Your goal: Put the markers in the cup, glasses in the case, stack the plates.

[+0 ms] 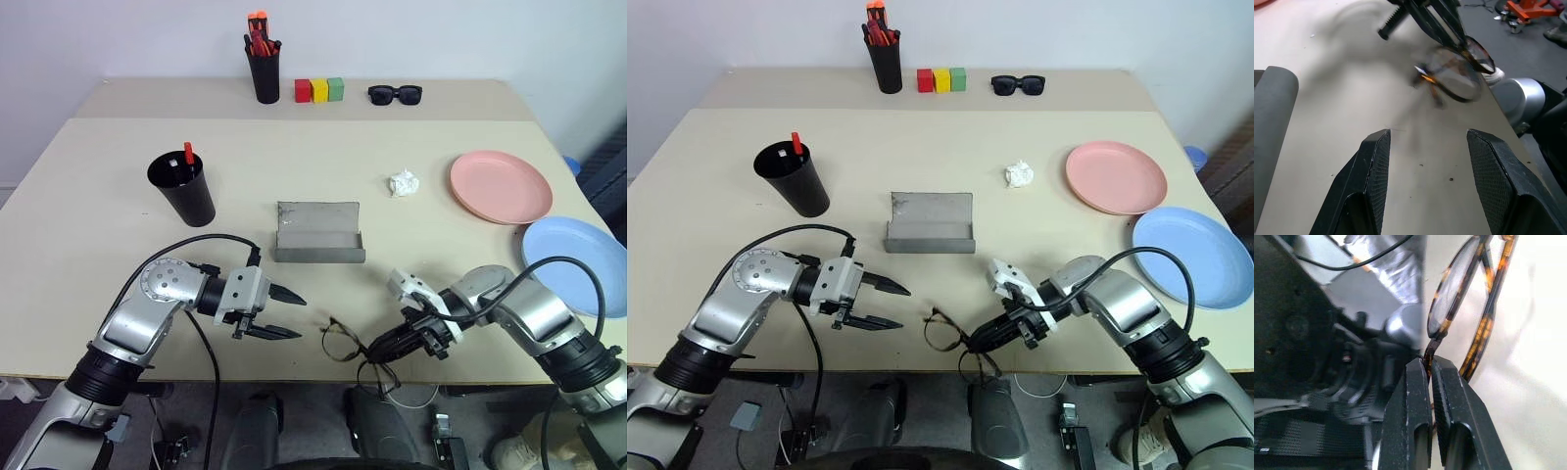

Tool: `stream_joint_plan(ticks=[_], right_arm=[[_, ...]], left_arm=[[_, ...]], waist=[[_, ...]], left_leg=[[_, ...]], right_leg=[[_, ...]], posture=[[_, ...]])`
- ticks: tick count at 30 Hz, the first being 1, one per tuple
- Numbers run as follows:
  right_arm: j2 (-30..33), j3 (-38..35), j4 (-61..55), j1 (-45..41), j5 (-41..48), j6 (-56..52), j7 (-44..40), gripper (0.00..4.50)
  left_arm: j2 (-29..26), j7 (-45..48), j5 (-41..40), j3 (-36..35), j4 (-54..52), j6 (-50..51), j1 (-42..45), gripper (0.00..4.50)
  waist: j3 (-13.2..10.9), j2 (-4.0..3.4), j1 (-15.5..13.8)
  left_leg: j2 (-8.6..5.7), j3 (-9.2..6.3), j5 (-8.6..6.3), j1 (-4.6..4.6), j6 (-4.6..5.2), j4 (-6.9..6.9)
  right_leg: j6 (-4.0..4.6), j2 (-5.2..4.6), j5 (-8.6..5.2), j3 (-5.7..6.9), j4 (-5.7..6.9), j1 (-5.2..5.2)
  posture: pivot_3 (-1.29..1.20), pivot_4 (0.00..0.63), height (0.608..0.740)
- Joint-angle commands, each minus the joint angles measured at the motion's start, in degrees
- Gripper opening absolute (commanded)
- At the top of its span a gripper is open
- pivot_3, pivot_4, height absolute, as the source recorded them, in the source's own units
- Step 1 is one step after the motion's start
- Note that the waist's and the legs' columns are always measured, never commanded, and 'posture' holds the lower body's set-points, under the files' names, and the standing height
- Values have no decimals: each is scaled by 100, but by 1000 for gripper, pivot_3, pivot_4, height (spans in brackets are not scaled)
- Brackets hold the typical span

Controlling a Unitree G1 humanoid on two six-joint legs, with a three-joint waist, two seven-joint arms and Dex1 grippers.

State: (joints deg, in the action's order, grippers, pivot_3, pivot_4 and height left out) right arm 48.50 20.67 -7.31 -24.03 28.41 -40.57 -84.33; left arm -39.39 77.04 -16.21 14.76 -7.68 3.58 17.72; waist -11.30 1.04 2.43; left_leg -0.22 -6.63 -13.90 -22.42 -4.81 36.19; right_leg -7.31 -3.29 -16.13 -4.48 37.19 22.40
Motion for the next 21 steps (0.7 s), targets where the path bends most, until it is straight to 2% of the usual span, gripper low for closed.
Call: stream_joint_plan(ticks=[1,7,11,15,21], right_arm=[[187,-587,6,0,79,411,-109,52],[350,-1221,59,7,63,853,-56,52],[343,-1303,226,-95,-77,1057,-26,52],[70,-1181,695,-632,-398,1507,52,52],[-485,-840,1668,-1620,-920,2170,-62,52]], left_arm=[[22,-182,-60,-105,-257,69,-109,2523],[317,-779,-255,-458,-360,60,-289,2523],[338,-964,-488,-669,-453,429,-304,2523],[397,-1472,-923,-1102,-636,1124,-391,2523],[633,-2153,-1251,-1372,-1196,1662,-671,2523]], waist=[[0,-1,0],[-1,-2,-3],[-2,-3,2],[-3,-6,18],[-5,-8,11]], left_leg=[[0,0,0,0,0,0],[0,0,0,0,0,0],[0,0,0,0,0,-1],[0,4,0,0,0,-1],[-1,4,0,-1,0,-5]], right_leg=[[0,0,0,0,0,0],[0,-3,0,1,0,-1],[0,-2,0,1,0,1],[0,-3,1,-1,1,4],[0,-6,1,0,-1,5]], posture=[[0,150,740],[0,150,740],[0,150,740],[0,150,740],[0,150,740]])
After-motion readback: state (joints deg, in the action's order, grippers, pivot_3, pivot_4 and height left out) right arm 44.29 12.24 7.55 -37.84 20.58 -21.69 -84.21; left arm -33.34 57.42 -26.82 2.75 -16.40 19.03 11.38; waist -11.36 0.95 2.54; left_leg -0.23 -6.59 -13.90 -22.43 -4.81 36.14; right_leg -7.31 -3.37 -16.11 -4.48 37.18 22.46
